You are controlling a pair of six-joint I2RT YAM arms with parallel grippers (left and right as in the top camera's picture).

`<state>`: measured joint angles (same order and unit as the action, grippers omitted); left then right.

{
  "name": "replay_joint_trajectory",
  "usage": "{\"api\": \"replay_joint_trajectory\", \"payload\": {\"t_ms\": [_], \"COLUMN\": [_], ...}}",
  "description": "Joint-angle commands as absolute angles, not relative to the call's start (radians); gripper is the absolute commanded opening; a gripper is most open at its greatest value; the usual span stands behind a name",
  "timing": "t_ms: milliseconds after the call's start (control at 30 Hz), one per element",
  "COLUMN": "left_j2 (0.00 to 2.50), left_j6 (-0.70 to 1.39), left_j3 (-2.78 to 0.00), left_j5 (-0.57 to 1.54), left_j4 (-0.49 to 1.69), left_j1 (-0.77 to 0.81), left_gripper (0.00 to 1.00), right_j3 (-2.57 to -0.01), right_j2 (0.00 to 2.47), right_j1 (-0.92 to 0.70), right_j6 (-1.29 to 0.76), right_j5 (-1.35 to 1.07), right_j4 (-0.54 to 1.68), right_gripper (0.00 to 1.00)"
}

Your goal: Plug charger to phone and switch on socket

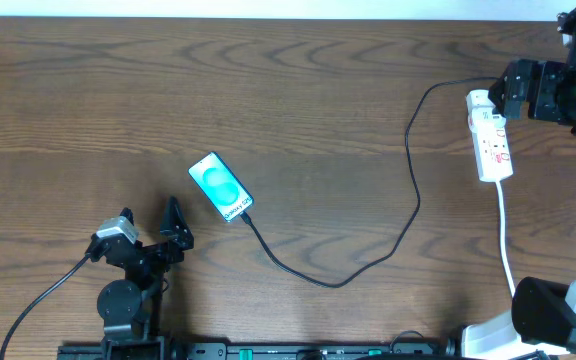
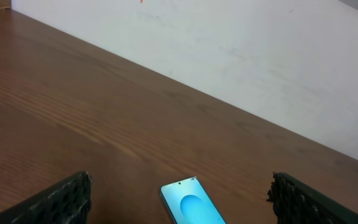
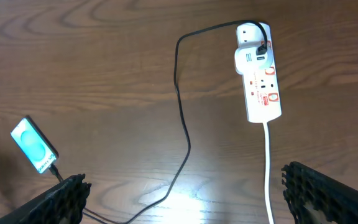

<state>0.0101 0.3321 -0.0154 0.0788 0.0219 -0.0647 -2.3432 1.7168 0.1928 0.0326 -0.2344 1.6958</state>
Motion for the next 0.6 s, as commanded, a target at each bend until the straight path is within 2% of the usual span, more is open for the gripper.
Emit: {"api": "replay_joint_trajectory", "payload": {"t_ms": [0, 133, 267, 567], "left_j2": [0.004, 0.004, 0.004, 0.004], "left_j6": [0.314, 0.315, 0.315, 0.315], "left_j3": [-0.004, -0.004, -0.004, -0.004], "left_j5": [0.088, 0.088, 0.088, 0.088], "left_j4": [0.065, 0.066, 0.066, 0.066], "left_j1": [-0.068, -0.068, -0.068, -0.068], "left_gripper": [0.92, 0.92, 0.92, 0.92], "right_j3": [-2.353, -2.352, -2.275, -1.744], "right_j2": [1.713, 1.701, 1.639, 1.322], "right_j1": [0.189, 0.181, 0.131, 0.019], "right_j6": [0.024, 0.023, 0.023, 0.023], "right_j5": [-0.233, -0.231, -0.230, -0.231], "right_j4": [1.697, 1.684, 1.541, 1.036], "right_gripper": [0.99, 0.99, 0.99, 0.99]}}
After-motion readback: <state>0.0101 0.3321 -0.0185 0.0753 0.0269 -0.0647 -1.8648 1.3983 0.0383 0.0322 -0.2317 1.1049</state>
